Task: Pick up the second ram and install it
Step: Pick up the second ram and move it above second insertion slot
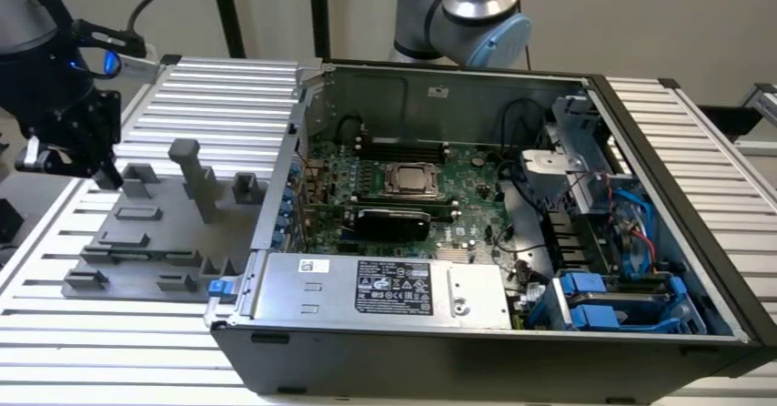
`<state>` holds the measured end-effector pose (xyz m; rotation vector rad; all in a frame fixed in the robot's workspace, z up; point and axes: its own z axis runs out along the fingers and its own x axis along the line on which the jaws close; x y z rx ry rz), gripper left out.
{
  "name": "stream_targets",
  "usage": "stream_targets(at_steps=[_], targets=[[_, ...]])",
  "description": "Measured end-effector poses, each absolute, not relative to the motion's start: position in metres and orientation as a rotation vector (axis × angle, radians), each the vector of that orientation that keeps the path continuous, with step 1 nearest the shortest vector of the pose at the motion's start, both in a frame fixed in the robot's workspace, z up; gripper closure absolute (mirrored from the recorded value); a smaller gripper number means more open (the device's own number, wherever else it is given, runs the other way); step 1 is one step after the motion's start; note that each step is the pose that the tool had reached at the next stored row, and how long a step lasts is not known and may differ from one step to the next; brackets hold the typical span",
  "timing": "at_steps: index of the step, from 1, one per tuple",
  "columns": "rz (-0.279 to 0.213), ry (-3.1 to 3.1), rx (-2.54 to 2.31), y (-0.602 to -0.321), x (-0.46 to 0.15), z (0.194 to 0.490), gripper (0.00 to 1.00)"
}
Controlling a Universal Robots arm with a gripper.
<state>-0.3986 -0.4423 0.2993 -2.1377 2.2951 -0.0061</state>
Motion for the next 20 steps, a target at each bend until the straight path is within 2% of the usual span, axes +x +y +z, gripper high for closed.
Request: stream_targets(at_steps=[13, 14, 20], targets=[[-0.005, 2.208, -2.228, -0.453, -0.398, 0.279, 1.00], [-0.005, 2.201, -2.235, -0.453, -0.398, 0.277, 0.00], [-0.005, 2.189, -2.246, -0.456, -0.397, 0.267, 0.00]])
